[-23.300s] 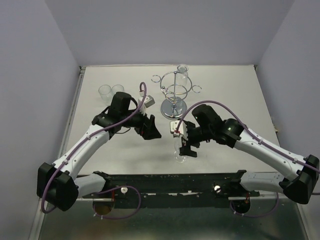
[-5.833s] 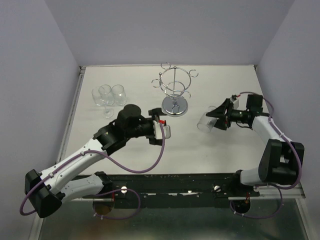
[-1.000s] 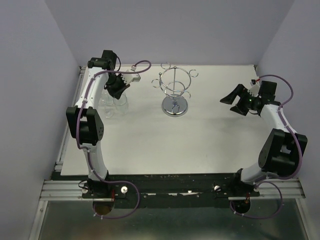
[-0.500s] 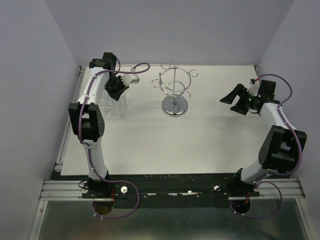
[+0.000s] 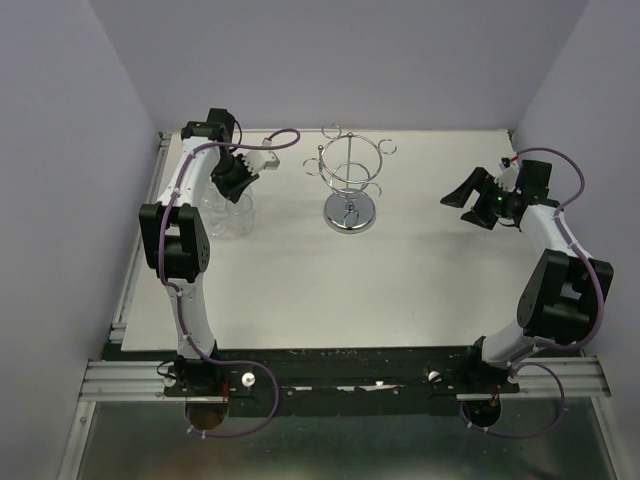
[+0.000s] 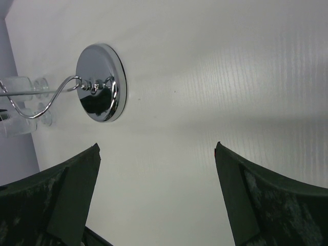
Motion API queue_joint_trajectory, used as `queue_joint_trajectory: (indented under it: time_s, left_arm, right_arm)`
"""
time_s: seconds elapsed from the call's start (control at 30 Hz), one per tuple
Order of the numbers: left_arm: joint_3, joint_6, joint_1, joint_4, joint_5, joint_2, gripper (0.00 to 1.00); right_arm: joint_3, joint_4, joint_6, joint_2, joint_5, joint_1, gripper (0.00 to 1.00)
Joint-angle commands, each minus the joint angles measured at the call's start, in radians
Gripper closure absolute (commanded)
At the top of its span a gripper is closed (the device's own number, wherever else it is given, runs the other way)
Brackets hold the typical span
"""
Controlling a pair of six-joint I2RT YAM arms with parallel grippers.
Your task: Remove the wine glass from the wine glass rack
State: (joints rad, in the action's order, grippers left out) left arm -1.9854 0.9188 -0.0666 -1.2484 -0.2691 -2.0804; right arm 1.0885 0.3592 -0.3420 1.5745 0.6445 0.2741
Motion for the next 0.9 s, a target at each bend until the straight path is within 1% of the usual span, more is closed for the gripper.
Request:
queue_joint_trajectory:
  time_s: [0.0, 0.5, 0.67, 0.73, 0.87]
  left_arm:
    - [0.017, 0.025, 0.001, 0.020, 0.004, 0.011, 1.00]
    - [0.057, 0.068, 0.014, 0.063, 0.028, 0.011, 0.99]
    - [0.102, 0.080, 0.019, 0.087, 0.031, 0.026, 0.99]
    - [0.122, 0.081, 0.017, 0.104, 0.033, 0.036, 0.96]
    - [0.154, 0.077, 0.017, 0.138, 0.036, 0.057, 0.85]
  right_arm:
    - [0.016, -0.014, 0.017, -0.004, -0.020, 0.000, 0.00]
    - [0.001, -0.006, 0.028, -0.016, -0.039, 0.000, 0.00]
    - [-0.006, -0.006, 0.031, -0.019, -0.042, 0.000, 0.00]
    - [-0.006, -0.005, 0.032, -0.022, -0.043, 0.000, 0.00]
    - [-0.009, -0.005, 0.034, -0.024, -0.046, 0.000, 0.00]
